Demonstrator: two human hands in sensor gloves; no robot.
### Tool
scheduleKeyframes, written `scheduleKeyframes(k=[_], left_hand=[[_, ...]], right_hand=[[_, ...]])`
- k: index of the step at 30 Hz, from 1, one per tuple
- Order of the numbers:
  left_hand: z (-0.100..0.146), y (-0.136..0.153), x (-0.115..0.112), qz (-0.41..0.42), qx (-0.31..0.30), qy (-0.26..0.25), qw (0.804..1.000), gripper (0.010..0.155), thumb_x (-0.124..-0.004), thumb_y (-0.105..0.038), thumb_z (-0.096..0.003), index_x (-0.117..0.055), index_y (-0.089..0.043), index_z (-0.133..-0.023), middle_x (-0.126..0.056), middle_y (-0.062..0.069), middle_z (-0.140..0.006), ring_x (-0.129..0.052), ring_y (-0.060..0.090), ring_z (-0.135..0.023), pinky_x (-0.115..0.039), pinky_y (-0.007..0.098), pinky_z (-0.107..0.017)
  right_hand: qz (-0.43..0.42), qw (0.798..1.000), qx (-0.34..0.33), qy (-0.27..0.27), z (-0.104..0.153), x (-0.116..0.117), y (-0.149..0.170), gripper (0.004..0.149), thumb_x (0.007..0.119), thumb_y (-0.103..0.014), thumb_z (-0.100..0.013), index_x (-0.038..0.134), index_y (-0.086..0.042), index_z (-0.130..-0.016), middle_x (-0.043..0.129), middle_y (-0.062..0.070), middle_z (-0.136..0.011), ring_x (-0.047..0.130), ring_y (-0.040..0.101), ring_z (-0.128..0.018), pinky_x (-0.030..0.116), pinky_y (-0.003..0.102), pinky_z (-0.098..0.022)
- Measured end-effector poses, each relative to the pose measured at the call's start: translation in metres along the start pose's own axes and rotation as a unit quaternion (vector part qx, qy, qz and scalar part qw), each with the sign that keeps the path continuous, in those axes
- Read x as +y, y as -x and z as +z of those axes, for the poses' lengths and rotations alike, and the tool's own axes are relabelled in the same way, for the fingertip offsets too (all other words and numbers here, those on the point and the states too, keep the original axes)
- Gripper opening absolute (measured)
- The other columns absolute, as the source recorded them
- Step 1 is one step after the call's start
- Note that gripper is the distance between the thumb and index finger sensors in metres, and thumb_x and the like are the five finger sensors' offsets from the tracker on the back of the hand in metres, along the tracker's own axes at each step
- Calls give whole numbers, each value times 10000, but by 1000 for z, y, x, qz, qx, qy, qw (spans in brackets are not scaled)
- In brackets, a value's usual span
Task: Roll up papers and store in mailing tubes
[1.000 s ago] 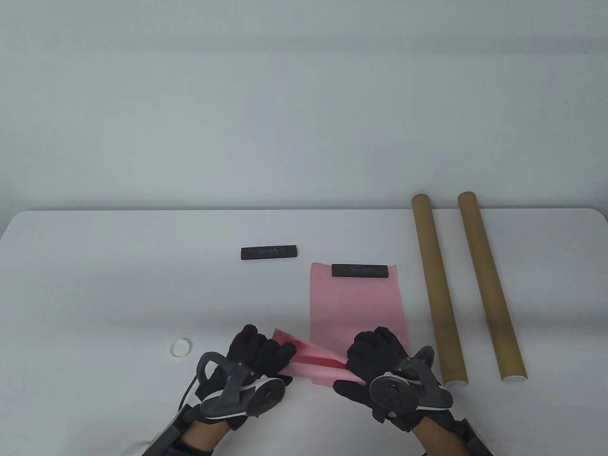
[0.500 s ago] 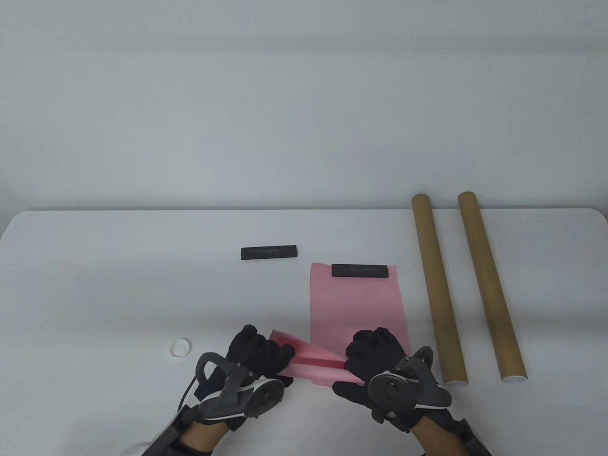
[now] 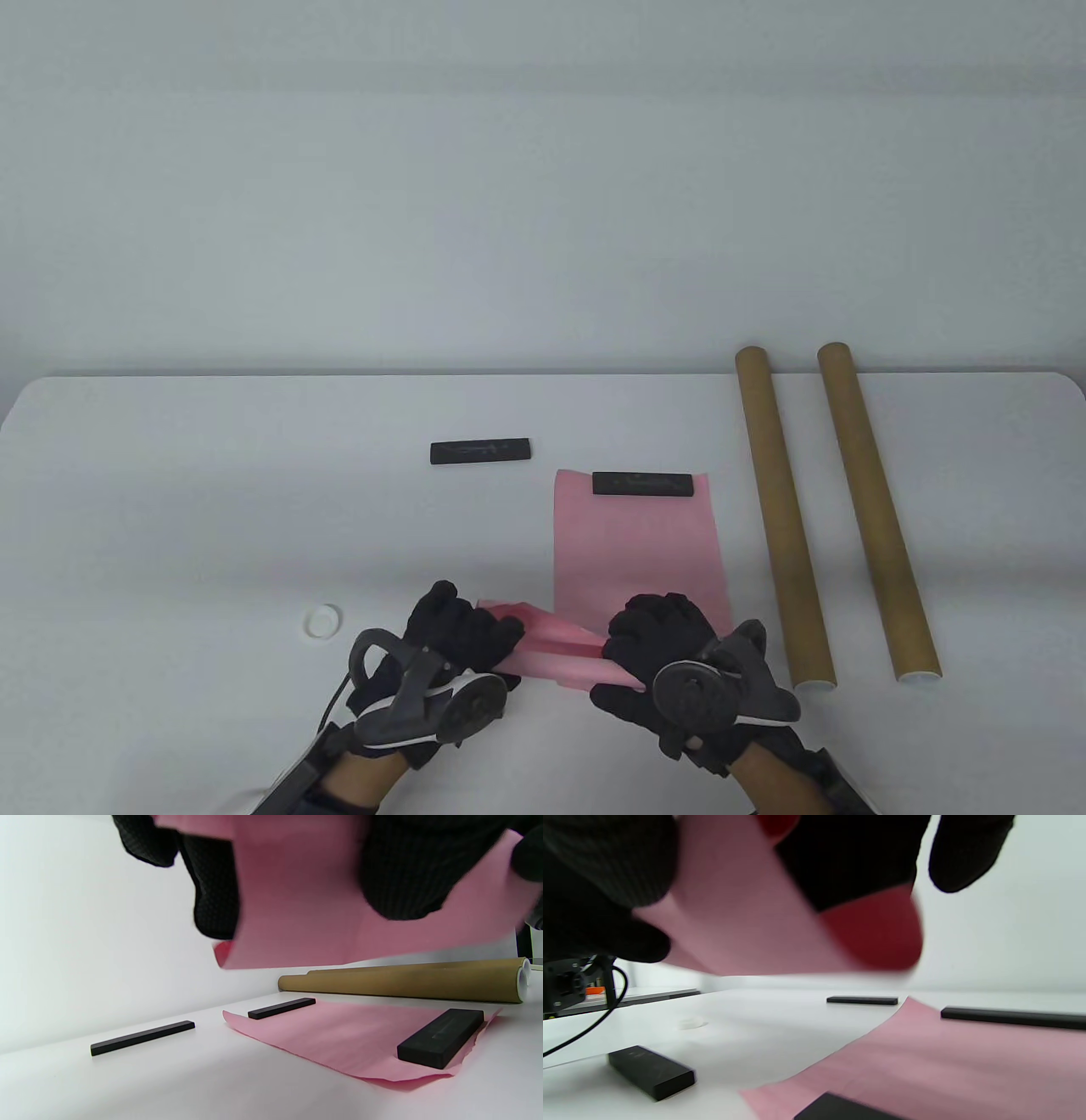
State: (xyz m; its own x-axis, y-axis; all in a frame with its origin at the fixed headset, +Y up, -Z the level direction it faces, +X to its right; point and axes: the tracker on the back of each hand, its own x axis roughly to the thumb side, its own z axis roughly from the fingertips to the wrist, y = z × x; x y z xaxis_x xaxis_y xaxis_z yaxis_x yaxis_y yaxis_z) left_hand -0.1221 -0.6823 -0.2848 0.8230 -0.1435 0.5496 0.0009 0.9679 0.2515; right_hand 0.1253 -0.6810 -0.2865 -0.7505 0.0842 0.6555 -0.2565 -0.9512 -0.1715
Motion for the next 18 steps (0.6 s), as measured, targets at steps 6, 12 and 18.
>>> scheduleKeyframes(k=[6,12,18], left_hand=[[-2,2,-6,-1,0,15,1000,608,-786,-671,-337,-863,-314,-824,-1030,-122,-524,-1075,93,-500,-717,479,-708],[0,-3,-3,-25,-14,-5,1000,621,-819,-622,-356,-773,-330,-902,-960,-96,-712,-1003,137,-688,-665,501,-723],[-3,6,-9,23,-4,30,999,624,-775,-675,-338,-845,-313,-841,-1011,-120,-511,-1056,100,-507,-694,493,-718]], right_hand=[[28,999,-10,14,1,-2,-5,538,863,-500,-452,870,-162,-872,849,136,-968,797,496,-943,647,716,-650],[-14,1000,-5,-10,-1,0,0,579,781,-617,-442,987,-138,-696,988,117,-806,917,461,-844,686,711,-622],[31,999,-14,-7,-1,-1,-3,581,887,-522,-433,865,-155,-883,863,135,-955,837,480,-917,656,716,-644]])
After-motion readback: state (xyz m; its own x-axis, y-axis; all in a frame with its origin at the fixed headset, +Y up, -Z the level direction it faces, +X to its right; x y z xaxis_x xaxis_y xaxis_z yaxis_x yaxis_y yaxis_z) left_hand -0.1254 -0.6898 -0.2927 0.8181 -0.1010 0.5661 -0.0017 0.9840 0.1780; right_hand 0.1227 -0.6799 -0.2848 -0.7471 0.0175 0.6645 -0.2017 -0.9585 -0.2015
